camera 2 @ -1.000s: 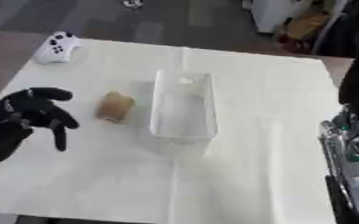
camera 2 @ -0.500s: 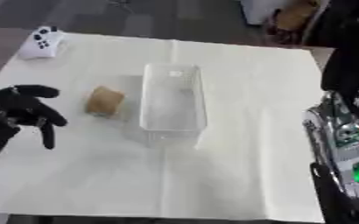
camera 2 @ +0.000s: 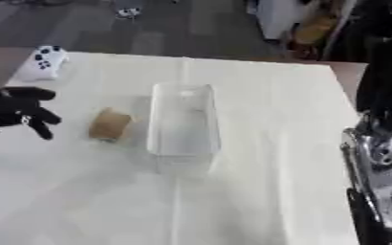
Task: Pick up objects on the table and place them in the box.
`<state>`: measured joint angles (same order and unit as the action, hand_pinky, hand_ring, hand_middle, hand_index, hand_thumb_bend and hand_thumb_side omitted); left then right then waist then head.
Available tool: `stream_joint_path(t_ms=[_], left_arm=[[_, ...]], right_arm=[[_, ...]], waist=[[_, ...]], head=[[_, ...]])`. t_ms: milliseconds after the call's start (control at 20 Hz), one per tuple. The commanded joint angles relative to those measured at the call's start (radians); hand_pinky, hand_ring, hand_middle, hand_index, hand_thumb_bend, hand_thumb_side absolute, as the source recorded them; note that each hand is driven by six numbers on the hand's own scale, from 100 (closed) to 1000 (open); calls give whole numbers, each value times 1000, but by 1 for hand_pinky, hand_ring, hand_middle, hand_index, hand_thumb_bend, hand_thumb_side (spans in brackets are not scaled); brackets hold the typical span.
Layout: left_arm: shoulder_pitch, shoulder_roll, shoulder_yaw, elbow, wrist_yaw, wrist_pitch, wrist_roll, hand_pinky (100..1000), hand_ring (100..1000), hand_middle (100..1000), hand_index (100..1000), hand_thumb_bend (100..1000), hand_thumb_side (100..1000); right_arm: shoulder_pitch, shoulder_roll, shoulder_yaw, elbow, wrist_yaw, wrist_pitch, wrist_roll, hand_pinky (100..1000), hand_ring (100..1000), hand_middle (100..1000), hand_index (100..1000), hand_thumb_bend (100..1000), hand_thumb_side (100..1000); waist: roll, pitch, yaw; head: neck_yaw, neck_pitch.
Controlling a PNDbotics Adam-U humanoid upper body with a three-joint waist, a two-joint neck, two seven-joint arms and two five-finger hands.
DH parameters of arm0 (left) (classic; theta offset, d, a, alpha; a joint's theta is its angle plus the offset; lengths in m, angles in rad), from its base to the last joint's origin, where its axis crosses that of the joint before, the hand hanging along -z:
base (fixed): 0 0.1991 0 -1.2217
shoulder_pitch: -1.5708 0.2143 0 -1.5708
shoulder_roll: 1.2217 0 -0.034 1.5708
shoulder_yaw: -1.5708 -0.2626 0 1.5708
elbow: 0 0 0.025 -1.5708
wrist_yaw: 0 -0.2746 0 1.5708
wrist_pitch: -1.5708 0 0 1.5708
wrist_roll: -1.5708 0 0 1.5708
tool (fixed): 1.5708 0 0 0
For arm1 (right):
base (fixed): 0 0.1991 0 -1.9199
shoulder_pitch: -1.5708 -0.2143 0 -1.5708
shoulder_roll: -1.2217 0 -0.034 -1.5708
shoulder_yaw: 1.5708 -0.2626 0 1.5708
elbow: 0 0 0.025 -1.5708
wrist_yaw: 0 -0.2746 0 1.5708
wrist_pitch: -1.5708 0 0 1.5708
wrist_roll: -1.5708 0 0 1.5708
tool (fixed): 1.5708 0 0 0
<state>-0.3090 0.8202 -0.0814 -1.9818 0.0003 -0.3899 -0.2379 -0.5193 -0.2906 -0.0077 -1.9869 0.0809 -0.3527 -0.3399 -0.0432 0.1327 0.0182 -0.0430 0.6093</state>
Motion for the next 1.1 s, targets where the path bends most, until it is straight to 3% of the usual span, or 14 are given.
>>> stream_joint_path(t_ms=[50, 100, 150, 400, 500, 850, 1100], left_arm=[[-34, 114, 11, -18, -115, 13, 51, 655, 772, 890, 899, 681, 920], [-41, 132, 7, -18, -145, 19, 61, 662, 774, 889, 899, 653, 914], [-48, 154, 2, -18, -174, 27, 67, 668, 775, 889, 898, 704, 938], [-102, 226, -29, -9, -288, 63, 72, 703, 790, 894, 914, 769, 968], [-138, 251, -49, 15, -333, 61, 60, 725, 790, 888, 912, 834, 973], [-281, 270, -114, 175, -516, -14, 66, 710, 744, 818, 849, 958, 953], [-380, 247, -147, 334, -622, -68, 67, 715, 736, 804, 827, 949, 992]], right_arm=[[-4, -18, 0, -13, 13, -3, -10, 100, 297, 449, 541, 131, 1000], [-5, -17, 1, -13, 14, -4, -11, 100, 297, 448, 541, 129, 1000], [-5, -17, 2, -13, 14, -4, -12, 100, 297, 448, 540, 129, 1000], [-7, -13, 2, -13, 15, 6, -31, 100, 293, 441, 536, 119, 1000], [-11, -10, -2, -13, 10, 13, -66, 100, 287, 427, 527, 100, 1000], [-24, 1, 9, -13, 1, 16, -152, 100, 281, 420, 520, 100, 1000], [-34, 11, 14, -13, -1, 12, -158, 100, 280, 418, 518, 100, 1000]], waist=[[11, -21, -7], [12, -21, -9], [15, -22, -12], [22, -23, -24], [25, -24, -31], [33, -22, -48], [38, -18, -57]], head=[[9, -10], [10, -9], [10, -8], [25, -3], [35, -2], [63, -7], [76, -9]])
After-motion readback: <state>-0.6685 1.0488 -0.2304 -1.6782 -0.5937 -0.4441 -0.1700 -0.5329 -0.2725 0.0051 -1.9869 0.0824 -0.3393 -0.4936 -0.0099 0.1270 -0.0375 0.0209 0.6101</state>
